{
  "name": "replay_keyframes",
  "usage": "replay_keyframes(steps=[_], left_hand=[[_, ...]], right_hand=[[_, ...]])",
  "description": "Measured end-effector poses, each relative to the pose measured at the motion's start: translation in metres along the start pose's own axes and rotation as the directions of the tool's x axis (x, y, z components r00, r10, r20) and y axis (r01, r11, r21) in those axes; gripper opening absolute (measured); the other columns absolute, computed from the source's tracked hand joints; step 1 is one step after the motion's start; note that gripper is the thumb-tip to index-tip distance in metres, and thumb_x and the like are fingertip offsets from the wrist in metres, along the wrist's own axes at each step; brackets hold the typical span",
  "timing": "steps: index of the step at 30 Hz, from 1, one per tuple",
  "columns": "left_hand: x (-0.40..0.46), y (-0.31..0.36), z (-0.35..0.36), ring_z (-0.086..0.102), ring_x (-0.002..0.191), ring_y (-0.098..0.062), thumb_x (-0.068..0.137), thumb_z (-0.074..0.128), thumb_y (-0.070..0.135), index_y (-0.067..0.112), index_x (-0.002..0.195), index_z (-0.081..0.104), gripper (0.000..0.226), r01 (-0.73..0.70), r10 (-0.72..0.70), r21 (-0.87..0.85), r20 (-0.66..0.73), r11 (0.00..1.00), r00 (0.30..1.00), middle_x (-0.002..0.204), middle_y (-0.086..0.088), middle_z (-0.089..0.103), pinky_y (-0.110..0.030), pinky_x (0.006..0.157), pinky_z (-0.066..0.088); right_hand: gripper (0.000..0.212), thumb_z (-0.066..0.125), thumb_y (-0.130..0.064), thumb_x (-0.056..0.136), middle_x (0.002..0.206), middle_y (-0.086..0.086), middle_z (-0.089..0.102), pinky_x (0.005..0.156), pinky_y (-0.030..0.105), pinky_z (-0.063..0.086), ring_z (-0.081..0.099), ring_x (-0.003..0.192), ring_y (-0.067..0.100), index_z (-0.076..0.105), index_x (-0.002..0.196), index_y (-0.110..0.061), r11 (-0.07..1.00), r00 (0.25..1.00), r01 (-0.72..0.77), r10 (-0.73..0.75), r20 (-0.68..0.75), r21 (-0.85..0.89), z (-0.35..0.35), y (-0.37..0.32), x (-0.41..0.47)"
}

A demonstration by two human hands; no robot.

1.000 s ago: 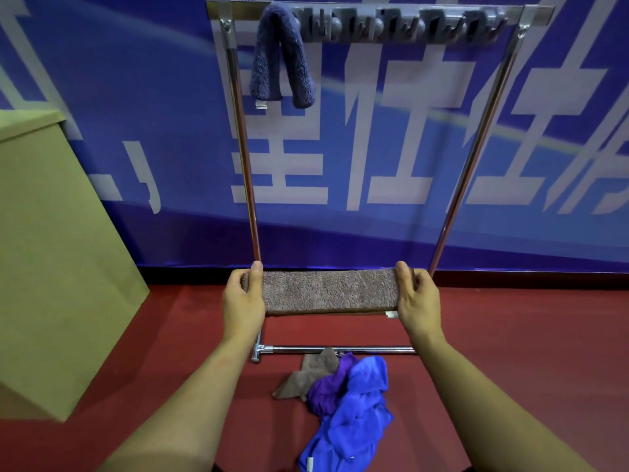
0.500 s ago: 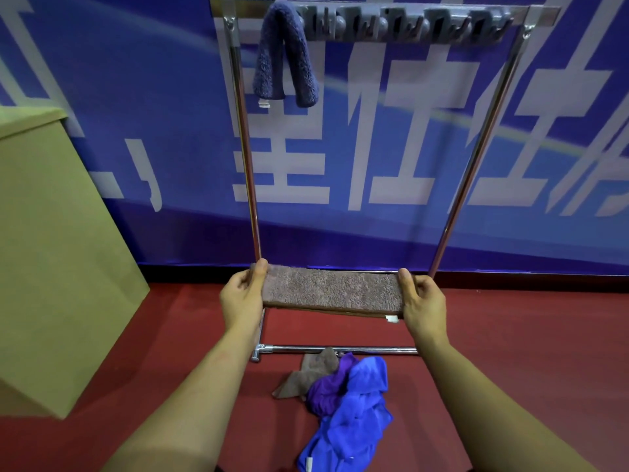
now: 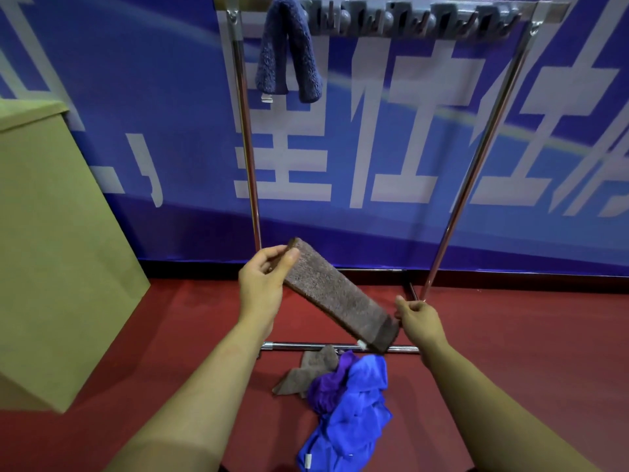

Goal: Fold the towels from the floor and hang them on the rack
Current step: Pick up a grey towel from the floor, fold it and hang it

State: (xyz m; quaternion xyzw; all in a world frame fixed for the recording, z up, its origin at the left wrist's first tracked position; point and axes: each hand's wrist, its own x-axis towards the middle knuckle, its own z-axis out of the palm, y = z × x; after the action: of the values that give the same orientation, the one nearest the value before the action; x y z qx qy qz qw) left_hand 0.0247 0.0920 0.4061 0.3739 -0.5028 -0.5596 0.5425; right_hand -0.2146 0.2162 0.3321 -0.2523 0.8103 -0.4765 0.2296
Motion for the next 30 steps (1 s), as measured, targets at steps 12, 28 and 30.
replay_keyframes(steps=[12, 28, 30], left_hand=[[-0.010, 0.012, -0.012, 0.073, 0.087, -0.007, 0.076, 0.087, 0.019, 0.025, 0.095, 0.078, 0.022, -0.224, 0.087, 0.370, 0.351, 0.902, 0.932, 0.091, 0.008, 0.078, -0.020, 0.082, 0.054], [0.015, -0.011, -0.050, 0.066, 0.080, -0.013, 0.080, 0.084, 0.014, 0.008, 0.093, 0.075, 0.017, 0.132, -0.112, 0.167, -0.124, 0.977, 0.986, 0.088, -0.008, 0.075, -0.029, 0.077, 0.053], [0.013, -0.019, -0.053, 0.069, 0.084, -0.019, 0.078, 0.085, 0.016, 0.006, 0.093, 0.076, 0.020, 0.218, -0.206, 0.193, -0.079, 0.957, 0.975, 0.093, -0.013, 0.077, -0.035, 0.083, 0.055]], right_hand=[[0.049, 0.076, -0.003, 0.086, 0.124, 0.011, 0.066, 0.096, 0.019, 0.051, 0.063, 0.113, 0.016, 0.056, 0.131, -0.005, 0.964, 0.771, 0.226, -0.265, 0.579, 0.140, 0.040, -0.031, -0.044], [0.033, 0.067, -0.004, 0.093, 0.080, -0.004, 0.067, 0.080, 0.015, 0.045, 0.058, 0.076, 0.004, 0.064, 0.124, -0.016, 0.862, 0.654, 0.311, -0.500, 0.568, 0.401, 0.040, -0.076, -0.083], [0.019, 0.070, -0.009, 0.092, 0.101, 0.001, 0.076, 0.092, 0.020, 0.046, 0.065, 0.100, 0.004, 0.076, 0.108, -0.017, 0.823, 0.655, 0.377, -0.561, 0.507, 0.425, 0.035, -0.088, -0.087]])
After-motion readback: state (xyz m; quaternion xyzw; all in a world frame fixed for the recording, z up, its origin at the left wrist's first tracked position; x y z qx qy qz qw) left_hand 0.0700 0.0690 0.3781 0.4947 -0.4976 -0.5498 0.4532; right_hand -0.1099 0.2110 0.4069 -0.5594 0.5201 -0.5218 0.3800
